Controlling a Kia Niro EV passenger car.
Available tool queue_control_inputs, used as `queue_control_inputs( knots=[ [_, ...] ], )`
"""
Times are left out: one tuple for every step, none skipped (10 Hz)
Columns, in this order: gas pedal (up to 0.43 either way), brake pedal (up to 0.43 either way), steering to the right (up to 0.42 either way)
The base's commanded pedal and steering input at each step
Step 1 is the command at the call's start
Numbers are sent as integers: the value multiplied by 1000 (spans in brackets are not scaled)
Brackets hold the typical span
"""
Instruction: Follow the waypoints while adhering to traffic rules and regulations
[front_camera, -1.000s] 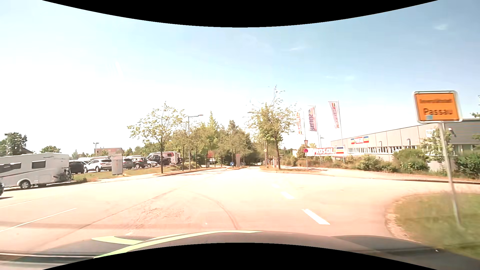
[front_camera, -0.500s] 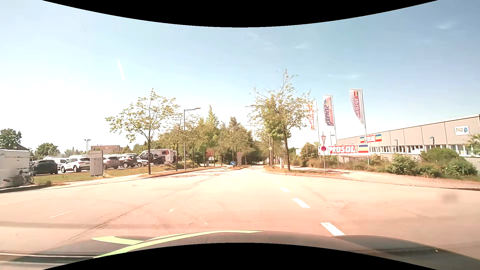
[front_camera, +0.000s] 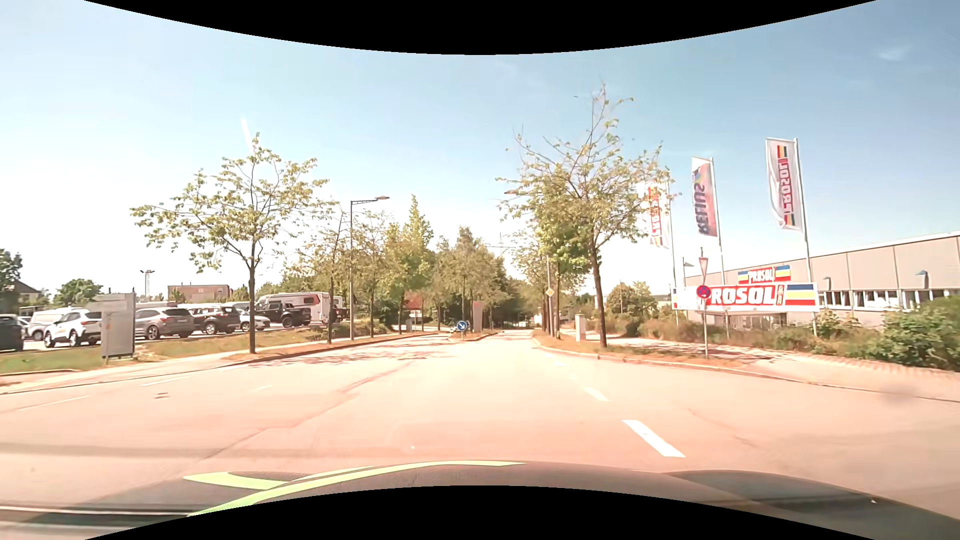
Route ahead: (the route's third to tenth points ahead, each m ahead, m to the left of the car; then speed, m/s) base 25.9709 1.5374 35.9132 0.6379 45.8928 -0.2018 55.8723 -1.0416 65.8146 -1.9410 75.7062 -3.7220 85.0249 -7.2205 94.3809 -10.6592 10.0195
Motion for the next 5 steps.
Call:
queue_control_inputs(
  knots=[
    [311, 0, 9],
    [299, 0, 14],
    [287, 0, 17],
    [260, 0, 18],
    [209, 0, 18]
  ],
)
